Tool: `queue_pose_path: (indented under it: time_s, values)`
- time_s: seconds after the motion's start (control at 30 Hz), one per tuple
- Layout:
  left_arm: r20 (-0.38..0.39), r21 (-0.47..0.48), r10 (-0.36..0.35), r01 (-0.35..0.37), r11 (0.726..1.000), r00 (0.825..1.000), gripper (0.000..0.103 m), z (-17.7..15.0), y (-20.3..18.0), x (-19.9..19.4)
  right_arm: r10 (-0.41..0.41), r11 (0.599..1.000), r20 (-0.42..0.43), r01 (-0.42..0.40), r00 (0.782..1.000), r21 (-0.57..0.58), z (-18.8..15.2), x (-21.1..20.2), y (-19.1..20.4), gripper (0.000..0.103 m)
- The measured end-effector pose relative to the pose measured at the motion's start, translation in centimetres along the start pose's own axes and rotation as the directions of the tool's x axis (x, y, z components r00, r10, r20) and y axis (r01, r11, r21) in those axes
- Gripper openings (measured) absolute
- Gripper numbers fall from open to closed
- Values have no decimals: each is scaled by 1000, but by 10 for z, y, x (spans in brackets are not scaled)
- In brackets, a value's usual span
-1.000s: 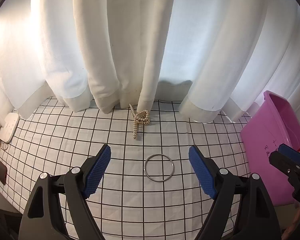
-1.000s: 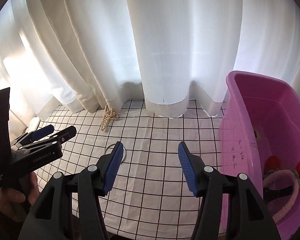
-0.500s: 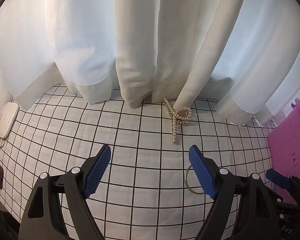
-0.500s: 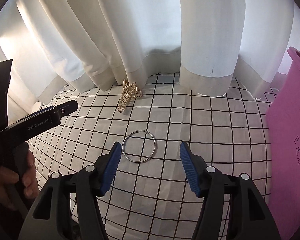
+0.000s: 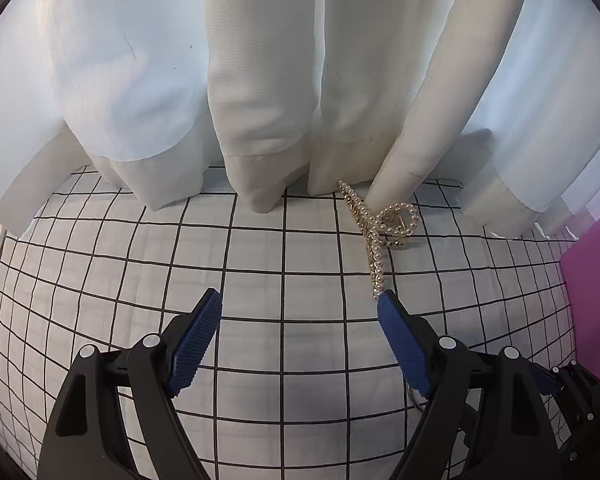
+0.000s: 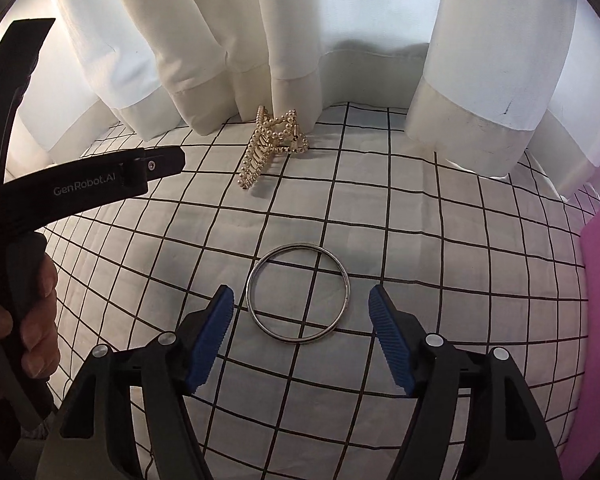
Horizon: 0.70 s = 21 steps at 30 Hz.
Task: Organize jewelry
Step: 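Grasp the pearl hair claw with the left tool while the right tool grasps the silver bangle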
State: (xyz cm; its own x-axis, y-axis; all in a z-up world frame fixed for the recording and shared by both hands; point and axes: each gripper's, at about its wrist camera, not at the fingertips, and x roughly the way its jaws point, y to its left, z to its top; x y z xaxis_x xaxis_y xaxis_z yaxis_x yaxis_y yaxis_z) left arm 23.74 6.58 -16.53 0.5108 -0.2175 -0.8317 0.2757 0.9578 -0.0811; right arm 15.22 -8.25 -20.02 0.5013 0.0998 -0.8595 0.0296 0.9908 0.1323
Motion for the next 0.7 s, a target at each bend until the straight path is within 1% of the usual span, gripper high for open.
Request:
queue_pose_path:
  time_s: [0.17, 0.47, 0.5, 0.6, 0.7]
  values:
    - [-17, 5, -8, 8, 1000, 1000, 79, 3, -1, 17, 3, 1000, -27, -3, 1000, 6, 1, 18, 2, 68]
    - [-26, 30, 0, 1, 1000, 1000, 79, 3, -5, 33, -56, 998, -59, 55, 997, -16, 0, 36, 5, 69]
    - [-29, 29, -1, 2, 1000, 1000, 79, 3, -5, 34, -56, 998, -55, 55, 997, -17, 0, 36, 4, 72]
    - [-35, 23, -6, 7, 1000, 999, 79, 4, -4, 38, -59, 998, -56, 58, 997, -20, 3, 39, 4, 76]
    - [-39, 25, -6, 7, 1000, 999, 79, 6, -5, 43, -72, 996, -58, 69, 996, -56, 5, 44, 9, 82]
